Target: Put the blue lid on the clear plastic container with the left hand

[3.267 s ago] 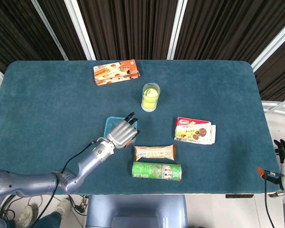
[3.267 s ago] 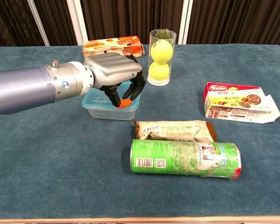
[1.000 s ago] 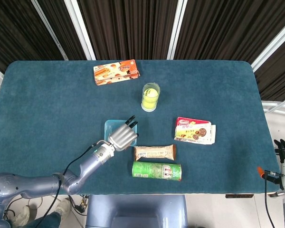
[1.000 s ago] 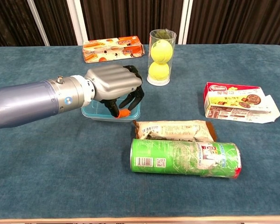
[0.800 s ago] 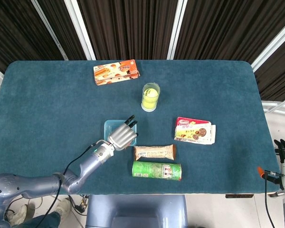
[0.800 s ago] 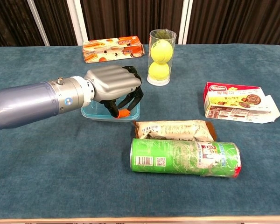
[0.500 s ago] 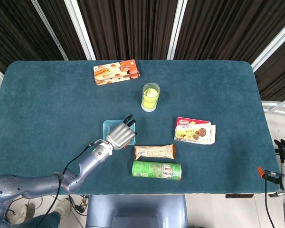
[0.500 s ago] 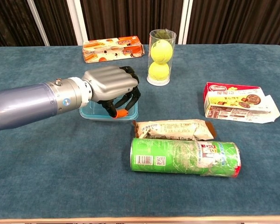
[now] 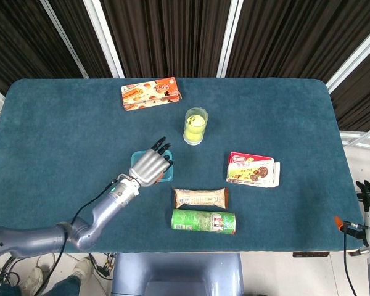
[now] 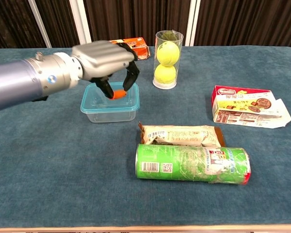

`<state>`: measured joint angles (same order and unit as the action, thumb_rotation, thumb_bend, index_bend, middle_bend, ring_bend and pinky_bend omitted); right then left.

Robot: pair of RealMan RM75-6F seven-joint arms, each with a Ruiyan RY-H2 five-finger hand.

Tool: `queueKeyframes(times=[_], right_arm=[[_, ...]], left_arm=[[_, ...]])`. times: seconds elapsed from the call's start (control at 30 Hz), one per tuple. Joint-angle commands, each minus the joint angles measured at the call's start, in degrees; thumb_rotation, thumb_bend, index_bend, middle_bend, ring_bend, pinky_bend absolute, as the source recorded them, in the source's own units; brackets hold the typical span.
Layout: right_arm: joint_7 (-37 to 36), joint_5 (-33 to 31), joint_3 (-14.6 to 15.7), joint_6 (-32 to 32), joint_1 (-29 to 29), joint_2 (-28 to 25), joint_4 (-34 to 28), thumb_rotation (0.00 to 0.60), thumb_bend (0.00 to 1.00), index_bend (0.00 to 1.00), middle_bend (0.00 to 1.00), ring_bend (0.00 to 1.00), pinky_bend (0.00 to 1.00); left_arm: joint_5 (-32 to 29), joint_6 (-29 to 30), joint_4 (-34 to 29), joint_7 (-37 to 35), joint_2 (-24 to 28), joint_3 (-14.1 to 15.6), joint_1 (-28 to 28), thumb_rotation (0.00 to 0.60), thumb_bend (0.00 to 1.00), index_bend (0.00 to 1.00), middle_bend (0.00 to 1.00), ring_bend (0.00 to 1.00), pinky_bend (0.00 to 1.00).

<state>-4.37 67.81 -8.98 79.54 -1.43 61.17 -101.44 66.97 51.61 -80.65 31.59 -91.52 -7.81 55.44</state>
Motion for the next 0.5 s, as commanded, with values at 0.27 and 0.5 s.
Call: queueKeyframes(times=[0.27,0.5], right_arm=[[0.6,0.6,0.0,0.7,0.0,0.4,0.6,0.600,0.29,0.10,0.00,0.00,0.00],[0.3,2.1,0.4,0.4,-0.2,0.1,1.2,0.600,0.29,0.10,0.00,0.00,0.00]], left_arm=[[-3.9,15.8,-20.1,7.2,15.1,2.6,-10.8,0.600,0.20,0.11,0.05,0.00,0.00],[1.4,30.9,-26.7,1.4,22.1,7.7,-23.5,0.600,0.17,0.08,0.02,0.00,0.00]])
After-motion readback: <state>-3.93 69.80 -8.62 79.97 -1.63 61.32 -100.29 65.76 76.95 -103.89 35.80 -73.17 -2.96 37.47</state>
